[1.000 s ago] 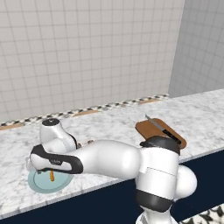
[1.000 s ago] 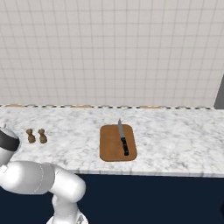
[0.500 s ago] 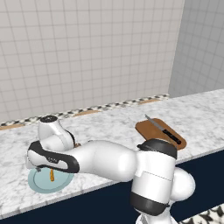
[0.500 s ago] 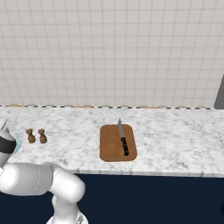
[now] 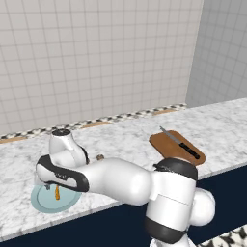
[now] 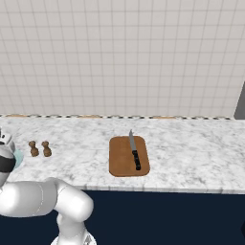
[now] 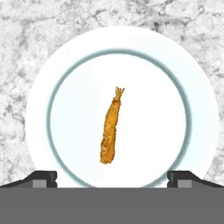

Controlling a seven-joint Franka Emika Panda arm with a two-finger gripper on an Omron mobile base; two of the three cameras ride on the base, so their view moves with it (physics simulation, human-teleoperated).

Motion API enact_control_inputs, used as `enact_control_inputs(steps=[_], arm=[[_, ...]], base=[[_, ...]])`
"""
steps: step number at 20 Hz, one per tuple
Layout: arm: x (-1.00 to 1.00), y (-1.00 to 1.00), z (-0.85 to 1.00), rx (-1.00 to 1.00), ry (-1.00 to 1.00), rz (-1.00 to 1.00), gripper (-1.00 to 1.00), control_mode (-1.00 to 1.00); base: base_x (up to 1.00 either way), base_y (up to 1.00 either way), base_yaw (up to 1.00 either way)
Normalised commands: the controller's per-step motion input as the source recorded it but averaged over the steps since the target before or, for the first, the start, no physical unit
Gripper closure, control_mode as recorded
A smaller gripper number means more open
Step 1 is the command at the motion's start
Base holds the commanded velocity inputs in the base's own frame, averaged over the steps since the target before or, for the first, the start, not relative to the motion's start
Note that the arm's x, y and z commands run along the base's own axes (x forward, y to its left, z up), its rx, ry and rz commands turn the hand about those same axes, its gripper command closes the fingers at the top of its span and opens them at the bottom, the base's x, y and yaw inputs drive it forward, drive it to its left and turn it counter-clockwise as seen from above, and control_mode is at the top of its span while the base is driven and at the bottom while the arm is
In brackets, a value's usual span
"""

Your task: Pick up the knife from the drawer and place it on the cutting board. Then place the meat from the plate to the cutting board.

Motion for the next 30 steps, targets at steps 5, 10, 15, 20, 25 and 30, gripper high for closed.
enact_control_inputs(steps=[5,10,15,20,25,30], arm=[[0.00,0.00,-0.47,0.00,0.00,0.00,-1.00,-1.00],[0.11,0.16,-0.27,0.00,0.00,0.00,-1.00,-1.00],[0.22,0.24,0.00,0.00,0.00,0.00,-1.00,-1.00],[0.28,0.06,-0.02,0.00,0.00,0.00,-1.00,-1.00],[0.21,0.03,-0.20,0.00,0.00,0.00,-1.00,-1.00],[0.03,0.25,-0.33,0.00,0.00,0.00,1.00,-1.00]], base=[[0.00,0.00,0.00],[0.00,0.00,0.00],[0.00,0.00,0.00],[0.00,0.00,0.00],[0.00,0.00,0.00],[0.00,0.00,0.00]])
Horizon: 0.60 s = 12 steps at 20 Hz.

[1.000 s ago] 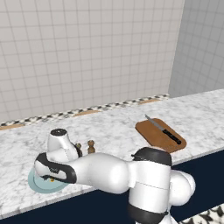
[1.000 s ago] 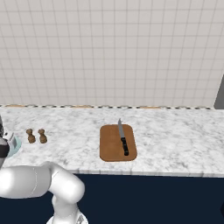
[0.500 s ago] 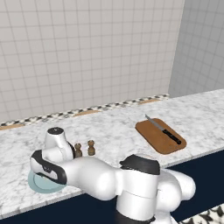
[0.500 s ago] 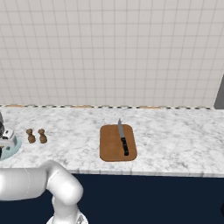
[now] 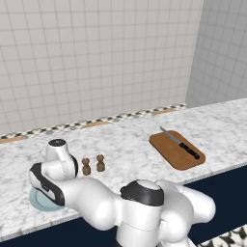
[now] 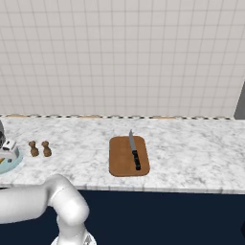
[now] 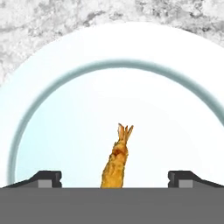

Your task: Pick up the knife from the drawer and place it on the cutting board. Then place the meat from the plate to the cutting board.

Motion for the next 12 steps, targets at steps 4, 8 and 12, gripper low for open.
enact_control_inputs(steps=[4,8,12], arm=[[0.00,0.19,-0.55,0.00,0.04,-0.03,1.00,-1.00],[-0.12,0.00,-0.52,0.02,0.00,-0.01,1.00,-1.00],[-0.53,0.00,-0.48,0.06,0.00,0.00,1.00,-1.00]], base=[[0.00,0.00,0.00],[0.00,0.00,0.00],[0.00,0.00,0.00]])
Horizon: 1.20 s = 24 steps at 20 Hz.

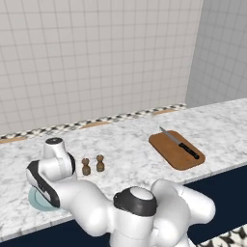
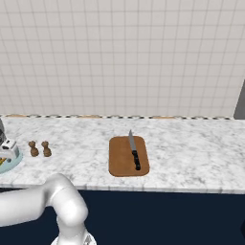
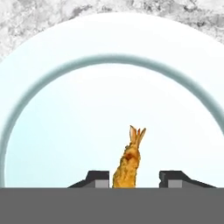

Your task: Pick up the knife from the drawer and place it on the cutting board. Then place the meat from the plate to the cutting board.

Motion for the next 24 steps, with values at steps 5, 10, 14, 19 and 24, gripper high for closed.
enact_control_inputs(steps=[5,10,14,19,24], arm=[[-0.49,0.00,-0.36,0.02,0.00,0.00,1.00,-1.00],[-0.17,0.00,-0.20,0.01,0.00,0.00,1.00,-1.00],[0.00,-0.01,0.26,0.04,0.00,0.00,1.00,-1.00],[0.01,-0.01,0.89,0.01,0.00,0.00,1.00,-1.00],[-0.04,-0.03,1.00,0.00,0.00,0.00,1.00,-1.00]], base=[[0.00,0.00,0.00],[0.00,0.00,0.00],[0.00,0.00,0.00],[0.00,0.00,0.00],[0.00,0.00,0.00]])
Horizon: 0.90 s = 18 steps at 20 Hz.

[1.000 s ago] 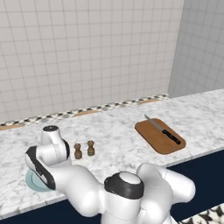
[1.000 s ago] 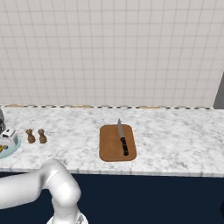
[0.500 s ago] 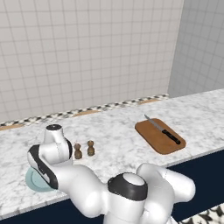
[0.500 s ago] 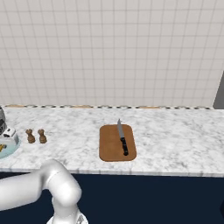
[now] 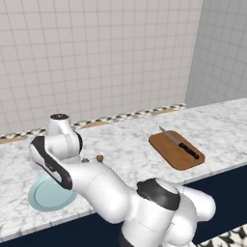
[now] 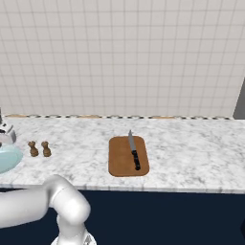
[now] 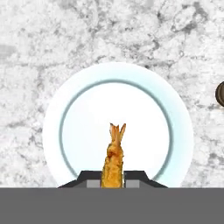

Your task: Pick up the knife from the drawer and place it on the cutting board. Then place the meat from the plate to the cutting board.

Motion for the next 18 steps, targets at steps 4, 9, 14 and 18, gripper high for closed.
enact_control_inputs(steps=[4,9,14,18], arm=[[0.00,-0.64,0.87,0.07,0.01,-0.04,1.00,-1.00],[0.00,-1.00,0.24,0.11,0.01,0.02,1.00,-1.00],[-0.18,-1.00,0.13,0.01,-0.11,0.08,1.00,-1.00],[-0.22,-1.00,0.13,-0.02,-0.22,0.12,1.00,-1.00]], base=[[0.00,0.00,0.00],[0.00,0.00,0.00],[0.00,0.00,0.00],[0.00,0.00,0.00]])
